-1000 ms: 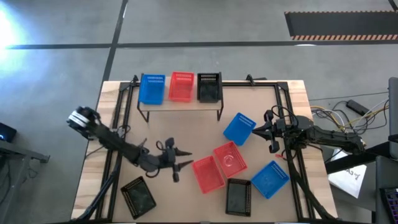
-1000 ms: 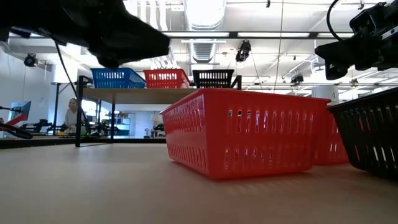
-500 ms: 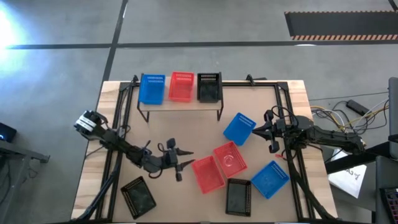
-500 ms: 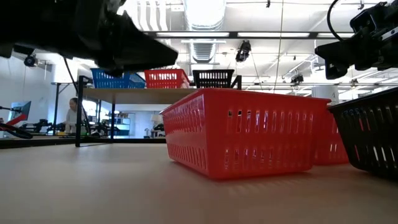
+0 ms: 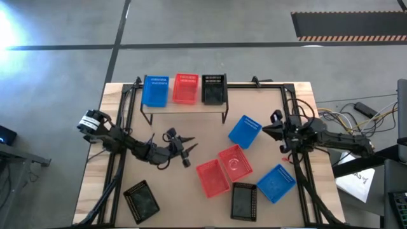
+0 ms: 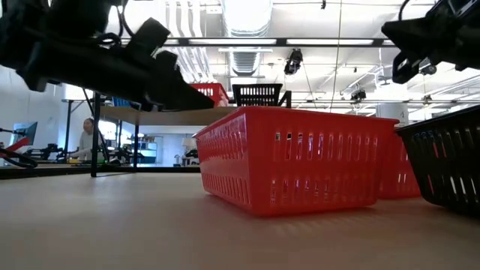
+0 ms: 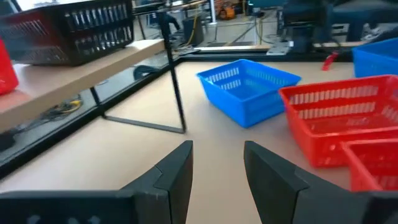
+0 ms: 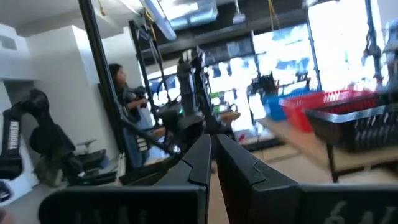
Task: Stack baskets on shelf by color
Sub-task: Stack the top blue bin on the blue bin on the shelf
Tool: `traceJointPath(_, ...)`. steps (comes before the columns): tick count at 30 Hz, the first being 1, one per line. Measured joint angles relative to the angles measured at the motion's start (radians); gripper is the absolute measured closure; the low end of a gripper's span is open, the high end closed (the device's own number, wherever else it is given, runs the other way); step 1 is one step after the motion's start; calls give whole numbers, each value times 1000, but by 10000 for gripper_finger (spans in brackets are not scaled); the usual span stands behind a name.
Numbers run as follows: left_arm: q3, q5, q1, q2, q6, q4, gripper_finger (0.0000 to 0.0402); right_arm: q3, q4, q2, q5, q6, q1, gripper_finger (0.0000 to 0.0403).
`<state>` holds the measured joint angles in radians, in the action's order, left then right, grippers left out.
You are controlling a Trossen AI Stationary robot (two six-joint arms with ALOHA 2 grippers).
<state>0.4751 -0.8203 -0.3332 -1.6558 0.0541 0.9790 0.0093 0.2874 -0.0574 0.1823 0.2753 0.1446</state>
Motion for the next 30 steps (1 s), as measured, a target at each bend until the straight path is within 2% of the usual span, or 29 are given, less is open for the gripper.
traceJointPath(10,-2,-4,-42,45,-36,-3,274,7,-13,-199,-160,-4,-75,385)
traceJointPath(13,-4,-6,-69,88,-36,-50,274,68,-122,-267,-187,18,-75,376)
traceJointPath(17,-4,-29,-100,178,-19,-191,274,210,-356,-366,-214,37,-75,339)
traceJointPath(24,-10,-34,-106,292,173,-462,274,491,-784,-623,-208,85,-80,264)
traceJointPath(30,-33,-34,-107,293,196,-473,274,643,-882,-883,-206,39,-150,243)
